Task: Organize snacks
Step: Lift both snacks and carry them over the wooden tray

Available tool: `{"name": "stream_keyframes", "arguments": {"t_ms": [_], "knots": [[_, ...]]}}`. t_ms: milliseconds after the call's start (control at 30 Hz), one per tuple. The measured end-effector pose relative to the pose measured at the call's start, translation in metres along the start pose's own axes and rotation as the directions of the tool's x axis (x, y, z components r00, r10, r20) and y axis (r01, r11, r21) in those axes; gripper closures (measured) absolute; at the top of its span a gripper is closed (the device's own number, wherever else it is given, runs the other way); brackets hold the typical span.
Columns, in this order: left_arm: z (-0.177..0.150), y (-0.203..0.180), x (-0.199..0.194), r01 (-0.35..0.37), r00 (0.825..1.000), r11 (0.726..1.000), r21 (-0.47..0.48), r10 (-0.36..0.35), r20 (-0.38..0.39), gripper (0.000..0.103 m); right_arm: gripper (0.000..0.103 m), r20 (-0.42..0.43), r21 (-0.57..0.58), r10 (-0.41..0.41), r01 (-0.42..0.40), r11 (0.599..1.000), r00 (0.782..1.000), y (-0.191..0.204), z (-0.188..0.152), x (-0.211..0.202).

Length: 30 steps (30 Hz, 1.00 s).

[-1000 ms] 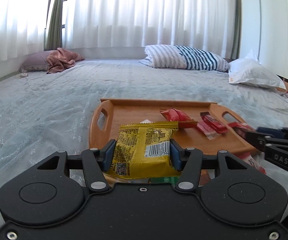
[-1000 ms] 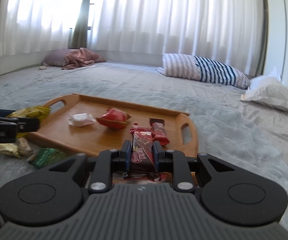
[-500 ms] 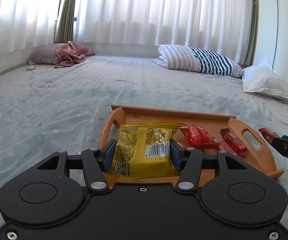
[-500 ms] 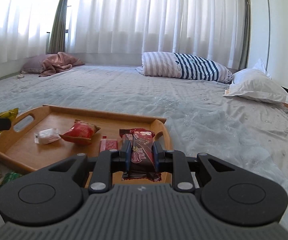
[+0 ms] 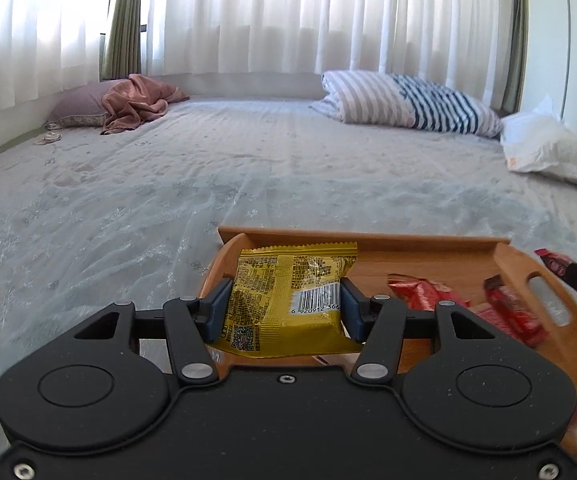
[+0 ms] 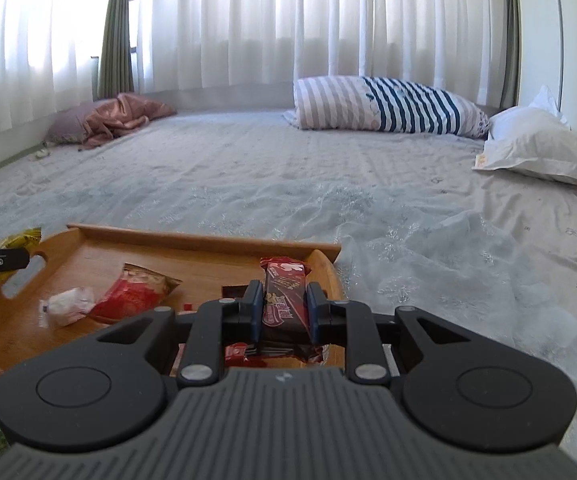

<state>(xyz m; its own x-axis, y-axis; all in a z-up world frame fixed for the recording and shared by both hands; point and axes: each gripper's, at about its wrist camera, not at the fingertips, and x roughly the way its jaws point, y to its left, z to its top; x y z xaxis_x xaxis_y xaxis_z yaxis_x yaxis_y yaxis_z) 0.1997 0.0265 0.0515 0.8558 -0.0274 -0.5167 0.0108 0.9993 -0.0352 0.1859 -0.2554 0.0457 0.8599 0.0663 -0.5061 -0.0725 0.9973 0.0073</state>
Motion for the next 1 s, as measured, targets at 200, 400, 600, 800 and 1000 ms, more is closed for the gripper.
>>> {"name": "stream_keyframes", "arguments": {"t_ms": [200, 400, 600, 800, 1000], "knots": [[-0.004, -0.005, 0.031, -0.009, 0.997, 1.0, -0.007, 0.009, -0.073, 0.05, 0.075, -0.062, 0.001, 0.007, -0.007, 1.0, 0.998, 0.001, -0.003, 0.028], [-0.012, -0.011, 0.042, -0.012, 0.995, 1.0, 0.027, 0.015, -0.099, 0.05, 0.075, -0.087, 0.001, 0.015, -0.015, 1.0, 0.996, 0.004, -0.01, 0.038], [-0.013, -0.012, 0.041, 0.012, 0.994, 1.0, 0.014, -0.01, -0.111, 0.05, 0.075, -0.097, 0.005, 0.022, -0.021, 1.0, 0.995, 0.005, -0.014, 0.041], [-0.015, -0.016, 0.037, 0.071, 0.989, 0.997, -0.006, -0.071, -0.129, 0.05, 0.074, -0.109, 0.042, 0.055, -0.05, 0.998, 0.992, 0.001, -0.016, 0.044], [-0.017, -0.023, 0.034, 0.099, 0.987, 0.995, 0.012, -0.097, -0.129, 0.05, 0.074, -0.108, 0.052, 0.067, -0.062, 0.997, 0.992, 0.001, -0.018, 0.042]]}}
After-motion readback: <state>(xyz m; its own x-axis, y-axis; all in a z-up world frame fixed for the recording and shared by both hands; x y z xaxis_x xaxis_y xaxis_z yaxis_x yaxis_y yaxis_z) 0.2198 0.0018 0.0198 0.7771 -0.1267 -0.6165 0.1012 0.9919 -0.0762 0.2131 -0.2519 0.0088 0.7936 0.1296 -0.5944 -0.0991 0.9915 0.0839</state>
